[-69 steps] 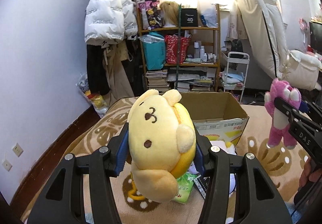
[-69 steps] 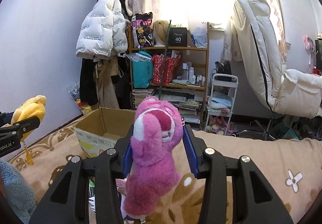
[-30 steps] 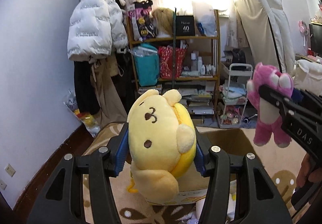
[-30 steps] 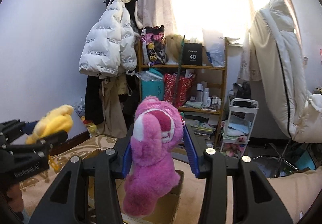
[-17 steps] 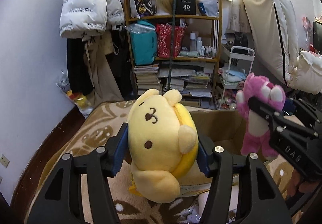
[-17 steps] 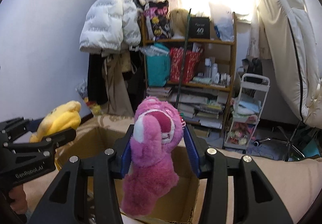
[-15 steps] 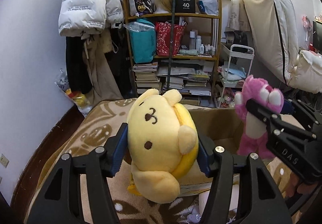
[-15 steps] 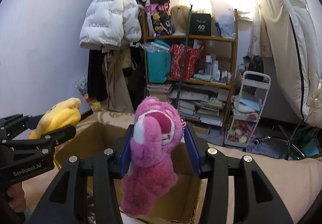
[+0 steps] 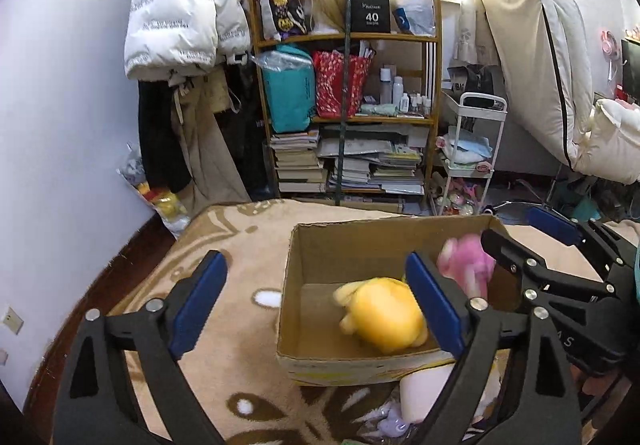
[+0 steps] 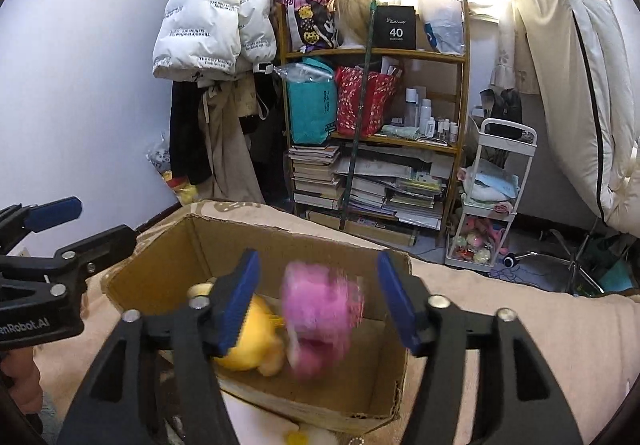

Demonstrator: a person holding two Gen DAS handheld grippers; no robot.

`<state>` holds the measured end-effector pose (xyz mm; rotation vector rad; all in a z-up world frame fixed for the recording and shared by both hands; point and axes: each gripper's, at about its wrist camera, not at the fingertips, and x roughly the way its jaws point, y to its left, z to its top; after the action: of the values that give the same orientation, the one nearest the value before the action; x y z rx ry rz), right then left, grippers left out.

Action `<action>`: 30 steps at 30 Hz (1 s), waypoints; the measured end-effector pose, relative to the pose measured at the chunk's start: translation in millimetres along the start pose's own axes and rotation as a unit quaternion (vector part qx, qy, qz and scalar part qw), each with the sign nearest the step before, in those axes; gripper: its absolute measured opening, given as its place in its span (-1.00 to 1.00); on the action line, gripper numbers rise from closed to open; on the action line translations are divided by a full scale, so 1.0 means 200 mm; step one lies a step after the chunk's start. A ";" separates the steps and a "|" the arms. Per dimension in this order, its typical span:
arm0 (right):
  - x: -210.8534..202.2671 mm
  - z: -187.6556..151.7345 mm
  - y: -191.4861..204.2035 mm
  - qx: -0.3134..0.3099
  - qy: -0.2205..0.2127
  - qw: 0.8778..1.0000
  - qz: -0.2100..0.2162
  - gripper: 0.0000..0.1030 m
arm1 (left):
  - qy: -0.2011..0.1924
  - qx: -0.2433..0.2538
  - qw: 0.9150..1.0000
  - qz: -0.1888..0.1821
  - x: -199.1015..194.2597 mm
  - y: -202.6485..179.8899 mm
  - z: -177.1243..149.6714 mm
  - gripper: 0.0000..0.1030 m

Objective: Organize soft objects
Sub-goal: 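Lift both plushes and drop them into the cardboard box, opening both tools, then withdraw both tools from the box back toward the remaining pile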

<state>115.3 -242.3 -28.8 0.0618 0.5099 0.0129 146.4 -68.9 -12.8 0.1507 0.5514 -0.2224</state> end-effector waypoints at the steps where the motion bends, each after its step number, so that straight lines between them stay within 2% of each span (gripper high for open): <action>1: -0.01 0.00 0.00 0.001 0.000 1.000 0.001 0.42 | -0.002 0.004 1.000 0.003 -0.02 0.00 0.00 0.79; 3: -0.04 -0.01 0.00 0.001 0.002 1.000 0.001 0.50 | -0.003 0.010 1.000 0.008 -0.06 0.00 0.01 0.80; 7: -0.13 -0.02 0.01 0.001 -0.002 1.000 0.000 0.75 | -0.002 0.022 1.000 0.017 -0.15 0.00 -0.01 0.96; 12: -0.23 -0.04 0.02 0.008 -0.001 1.000 -0.006 0.81 | 0.015 0.017 0.999 0.023 -0.24 0.02 -0.06 0.97; 16: -0.33 -0.05 0.02 0.015 -0.010 1.000 -0.009 0.99 | 0.023 0.013 0.999 0.029 -0.33 0.04 -0.11 0.97; 30: -0.59 -0.12 0.09 0.009 -0.010 1.000 0.001 1.00 | 0.067 0.003 0.997 0.045 -0.53 0.11 -0.24 0.97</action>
<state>1.8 -227.0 9.3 0.0800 0.4897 0.0087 39.7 -20.0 5.9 0.1970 0.6760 -0.1270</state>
